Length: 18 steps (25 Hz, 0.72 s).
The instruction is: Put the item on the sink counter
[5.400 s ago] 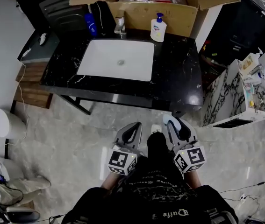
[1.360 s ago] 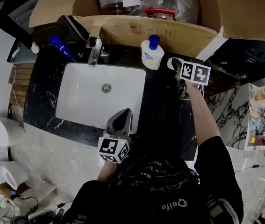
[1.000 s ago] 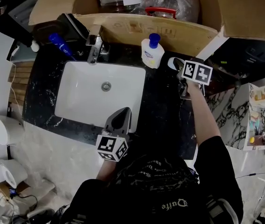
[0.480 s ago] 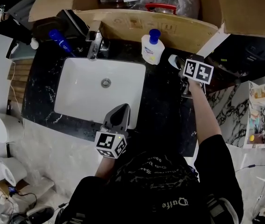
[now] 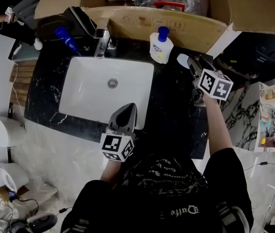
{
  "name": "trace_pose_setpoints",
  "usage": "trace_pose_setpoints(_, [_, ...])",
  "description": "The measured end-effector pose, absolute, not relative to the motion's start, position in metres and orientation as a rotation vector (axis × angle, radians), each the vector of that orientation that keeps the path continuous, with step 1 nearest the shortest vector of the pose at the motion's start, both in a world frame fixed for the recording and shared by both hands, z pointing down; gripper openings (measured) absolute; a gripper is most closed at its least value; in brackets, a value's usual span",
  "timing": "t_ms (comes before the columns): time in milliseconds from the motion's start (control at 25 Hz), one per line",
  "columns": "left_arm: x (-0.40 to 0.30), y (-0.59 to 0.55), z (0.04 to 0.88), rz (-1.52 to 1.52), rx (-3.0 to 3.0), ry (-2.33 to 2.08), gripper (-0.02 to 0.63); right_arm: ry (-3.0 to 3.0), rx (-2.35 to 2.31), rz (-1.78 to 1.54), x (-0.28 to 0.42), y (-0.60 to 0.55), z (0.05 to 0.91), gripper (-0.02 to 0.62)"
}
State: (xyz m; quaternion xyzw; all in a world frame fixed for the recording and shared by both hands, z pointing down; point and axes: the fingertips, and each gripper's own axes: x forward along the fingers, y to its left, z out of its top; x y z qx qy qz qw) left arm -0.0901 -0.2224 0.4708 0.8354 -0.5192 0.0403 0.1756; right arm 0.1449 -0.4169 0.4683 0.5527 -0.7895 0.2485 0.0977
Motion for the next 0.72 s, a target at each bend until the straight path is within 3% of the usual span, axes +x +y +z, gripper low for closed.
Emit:
trace_pose_setpoints(520, [-0.073,-0.207,0.454,0.084,2.434,-1.476,0.006,-2.487,1.614,0.347,0.125,-0.292,0.427,0.235])
trace_pose_setpoints(720, [-0.063,-0.201,0.456,0.088,2.449,-1.452,0.007,-2.524,1.606,0.377,0.106,-0.243,0.445,0.236])
